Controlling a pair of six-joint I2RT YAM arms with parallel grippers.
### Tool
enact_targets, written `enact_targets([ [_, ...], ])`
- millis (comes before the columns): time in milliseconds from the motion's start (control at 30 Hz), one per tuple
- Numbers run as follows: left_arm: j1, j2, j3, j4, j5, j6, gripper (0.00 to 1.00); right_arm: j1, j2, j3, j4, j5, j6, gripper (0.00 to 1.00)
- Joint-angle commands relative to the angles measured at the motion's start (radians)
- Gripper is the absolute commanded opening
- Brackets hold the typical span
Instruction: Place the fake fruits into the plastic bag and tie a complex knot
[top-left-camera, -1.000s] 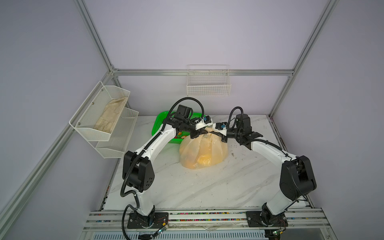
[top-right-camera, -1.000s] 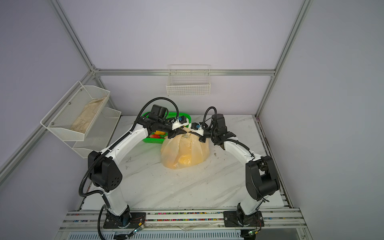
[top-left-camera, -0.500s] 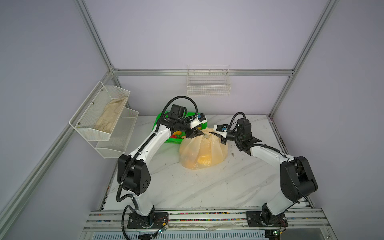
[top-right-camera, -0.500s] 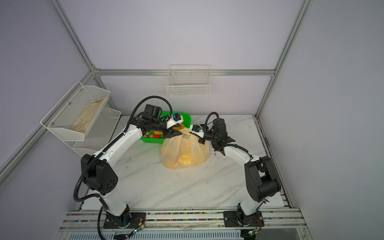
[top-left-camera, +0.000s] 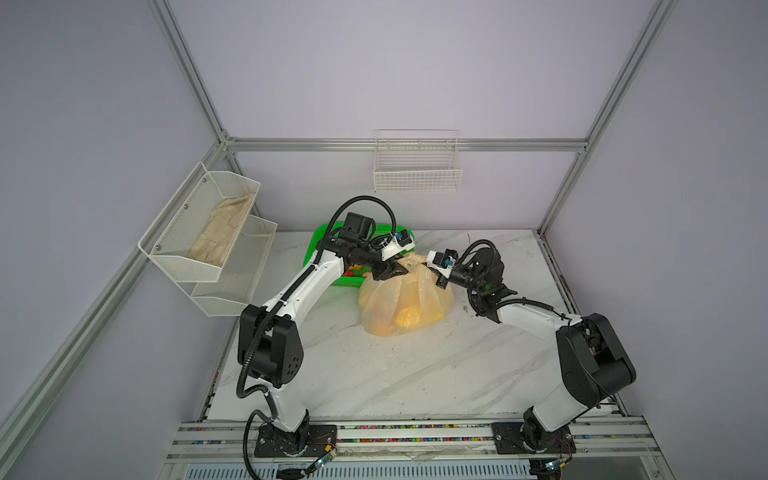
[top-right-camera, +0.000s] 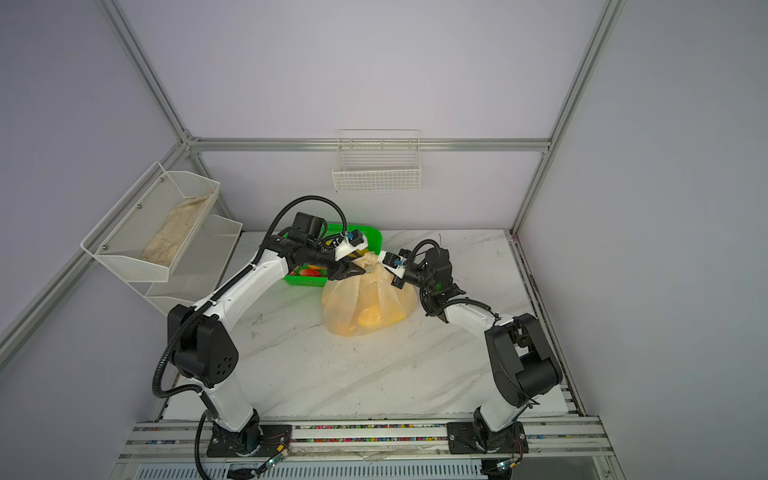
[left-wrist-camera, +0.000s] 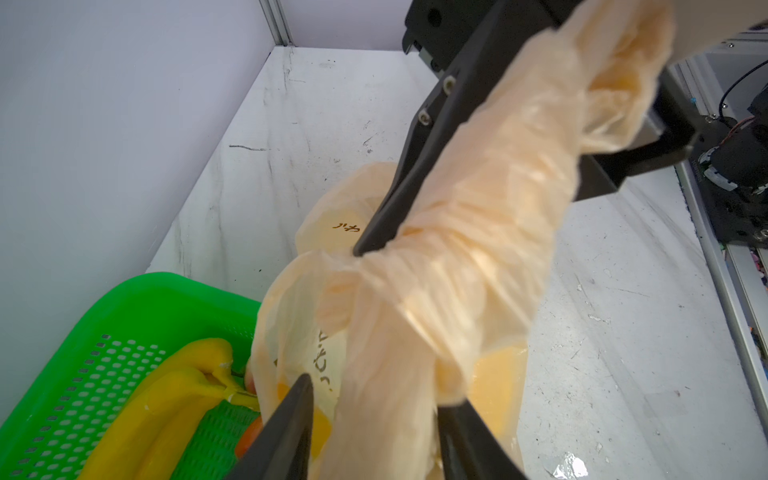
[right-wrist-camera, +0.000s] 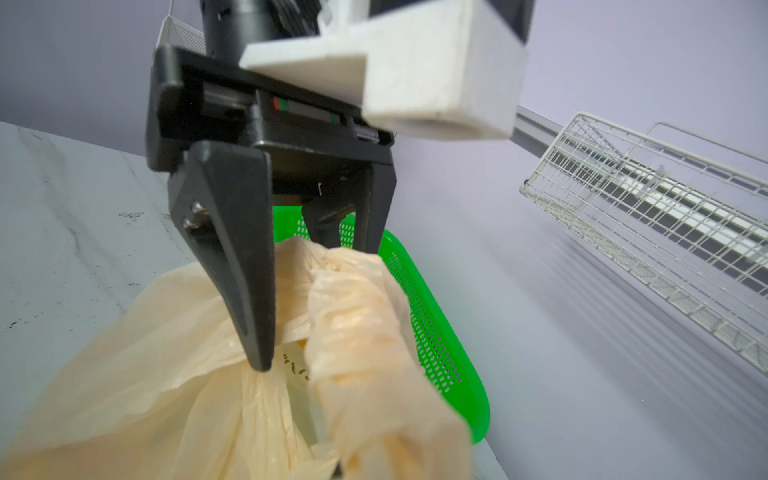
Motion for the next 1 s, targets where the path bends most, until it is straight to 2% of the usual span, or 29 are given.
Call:
enact_targets([
  [0,0.003,0.006,-0.002,0.021,0.031,-0.022,0.41,0.015,-0.017,-0.017,0.158,0.03,0.034,0.0],
  [233,0.003,-0.03,-0.008,0.036,0.059,-0.074,0.17,0.021,0.007,-0.034,0.177,0.073,0.021,0.0],
  [300,0.005,-0.044,-0.024,0.071,0.077,-0.127,0.08,0.025,0.018,-0.045,0.208,0.082,0.039,0.0],
  [400,0.005,-0.07,-0.059,0.118,0.119,-0.186,0.02,0.039,0.033,-0.059,0.244,0.115,0.049,0.0],
  [500,0.003,-0.105,-0.113,0.185,0.133,-0.248,0.0,0.052,0.046,-0.069,0.27,0.159,0.057,0.0],
  [633,0.002,-0.138,-0.162,0.201,0.137,-0.271,0.0,0.063,0.063,-0.085,0.311,0.208,0.068,0.0],
  [833,0.0,-0.167,-0.21,0.252,0.106,-0.312,0.01,0.069,0.081,-0.092,0.301,0.191,0.037,0.0],
  [967,-0.001,-0.162,-0.208,0.297,0.103,-0.385,0.02,0.073,0.088,-0.12,0.368,0.192,0.061,0.0],
])
